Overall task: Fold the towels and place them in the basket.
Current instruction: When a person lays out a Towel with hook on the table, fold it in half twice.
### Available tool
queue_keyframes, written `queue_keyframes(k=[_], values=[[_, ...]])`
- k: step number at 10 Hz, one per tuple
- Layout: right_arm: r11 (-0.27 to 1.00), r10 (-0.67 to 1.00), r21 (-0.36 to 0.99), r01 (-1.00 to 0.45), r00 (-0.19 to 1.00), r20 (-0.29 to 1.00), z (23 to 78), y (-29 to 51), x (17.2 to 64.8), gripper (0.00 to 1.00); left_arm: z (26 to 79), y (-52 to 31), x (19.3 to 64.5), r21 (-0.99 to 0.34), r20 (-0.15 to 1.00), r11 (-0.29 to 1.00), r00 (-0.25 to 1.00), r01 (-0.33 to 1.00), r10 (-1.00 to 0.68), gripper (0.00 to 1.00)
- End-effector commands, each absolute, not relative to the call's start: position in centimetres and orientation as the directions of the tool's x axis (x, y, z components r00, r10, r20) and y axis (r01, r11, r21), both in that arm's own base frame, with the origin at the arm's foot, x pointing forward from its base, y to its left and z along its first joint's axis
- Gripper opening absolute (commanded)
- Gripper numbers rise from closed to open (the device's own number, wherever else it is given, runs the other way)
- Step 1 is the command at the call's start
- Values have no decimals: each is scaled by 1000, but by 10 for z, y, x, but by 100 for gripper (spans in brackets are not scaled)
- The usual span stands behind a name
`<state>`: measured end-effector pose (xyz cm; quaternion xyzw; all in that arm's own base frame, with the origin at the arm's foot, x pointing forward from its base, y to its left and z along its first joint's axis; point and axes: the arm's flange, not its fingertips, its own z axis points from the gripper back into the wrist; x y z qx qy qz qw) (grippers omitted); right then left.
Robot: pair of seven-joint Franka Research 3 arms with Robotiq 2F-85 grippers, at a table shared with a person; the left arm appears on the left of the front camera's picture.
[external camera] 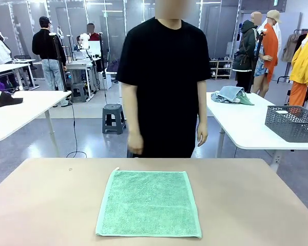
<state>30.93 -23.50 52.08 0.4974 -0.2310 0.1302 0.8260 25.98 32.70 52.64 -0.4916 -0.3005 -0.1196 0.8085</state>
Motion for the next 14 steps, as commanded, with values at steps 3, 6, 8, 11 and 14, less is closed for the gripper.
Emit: queue_keyframes(k=[3,6,8,11,14], values=[[529,461,412,-742,659,594,568,-132,302,100,590,238,250,-361,722,595,619,718,-309,100],[429,710,196,-882,463,531,574,-33,294,100,603,151,243,-108,694,508,431,855,-577,100],[378,805,67,-923,364,469,563,28,288,100,591,92,245,85,586,461,330,883,-740,100],[343,854,0,-939,312,416,537,71,287,100,564,34,250,229,480,379,235,897,-845,100],[382,853,-1,-924,353,385,521,84,292,100,542,20,254,219,478,374,236,901,-846,100]])
